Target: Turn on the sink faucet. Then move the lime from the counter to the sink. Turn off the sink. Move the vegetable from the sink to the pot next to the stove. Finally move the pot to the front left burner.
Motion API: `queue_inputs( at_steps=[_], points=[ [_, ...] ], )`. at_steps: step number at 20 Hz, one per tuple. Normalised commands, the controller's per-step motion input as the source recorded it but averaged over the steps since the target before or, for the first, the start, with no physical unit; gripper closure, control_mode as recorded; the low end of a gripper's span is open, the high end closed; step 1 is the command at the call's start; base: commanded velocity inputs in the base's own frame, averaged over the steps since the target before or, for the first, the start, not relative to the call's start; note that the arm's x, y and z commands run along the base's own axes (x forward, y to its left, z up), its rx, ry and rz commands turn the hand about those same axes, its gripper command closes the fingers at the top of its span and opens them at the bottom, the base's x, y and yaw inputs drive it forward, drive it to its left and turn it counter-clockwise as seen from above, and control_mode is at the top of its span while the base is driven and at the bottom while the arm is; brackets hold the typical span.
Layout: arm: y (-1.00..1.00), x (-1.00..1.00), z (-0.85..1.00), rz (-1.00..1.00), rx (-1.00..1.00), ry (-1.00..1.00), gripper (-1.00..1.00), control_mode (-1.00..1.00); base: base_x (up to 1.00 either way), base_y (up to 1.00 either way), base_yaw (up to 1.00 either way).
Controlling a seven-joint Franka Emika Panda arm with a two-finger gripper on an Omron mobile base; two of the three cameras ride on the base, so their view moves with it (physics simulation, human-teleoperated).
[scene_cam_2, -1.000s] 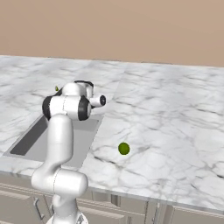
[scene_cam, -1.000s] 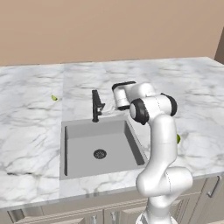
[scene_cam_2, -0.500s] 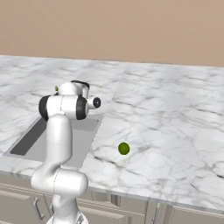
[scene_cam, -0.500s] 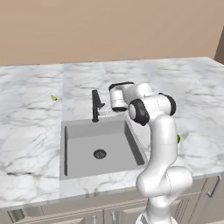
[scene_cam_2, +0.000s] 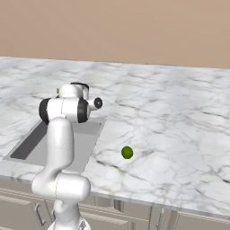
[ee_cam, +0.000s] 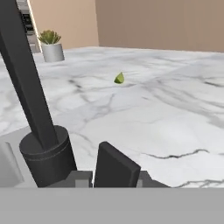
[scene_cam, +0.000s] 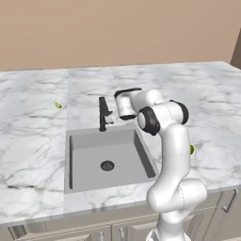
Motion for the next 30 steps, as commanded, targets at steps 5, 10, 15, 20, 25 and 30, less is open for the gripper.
queue_inputs(
  at_steps=[5,10,15,20,25,30],
  points=[
    [-0.18,0.01,-0.32,-0.11,0.00,0.09,1.00,-1.00,0.00,0.00,0.00],
    [-0.31,0.00,-0.37,-0.10,0.01,0.06,1.00,-1.00,0.00,0.00,0.00],
    [-0.42,0.00,-0.45,-0.08,0.04,0.04,1.00,-1.00,0.00,0.00,0.00],
    [-0.49,0.00,-0.48,-0.07,0.06,0.04,1.00,-1.00,0.00,0.00,0.00],
    [-0.53,0.00,-0.49,-0.05,0.06,0.05,1.00,-1.00,0.00,0.00,0.00],
    [-0.55,0.00,-0.51,-0.05,0.05,0.07,1.00,-1.00,0.00,0.00,0.00]
  ],
)
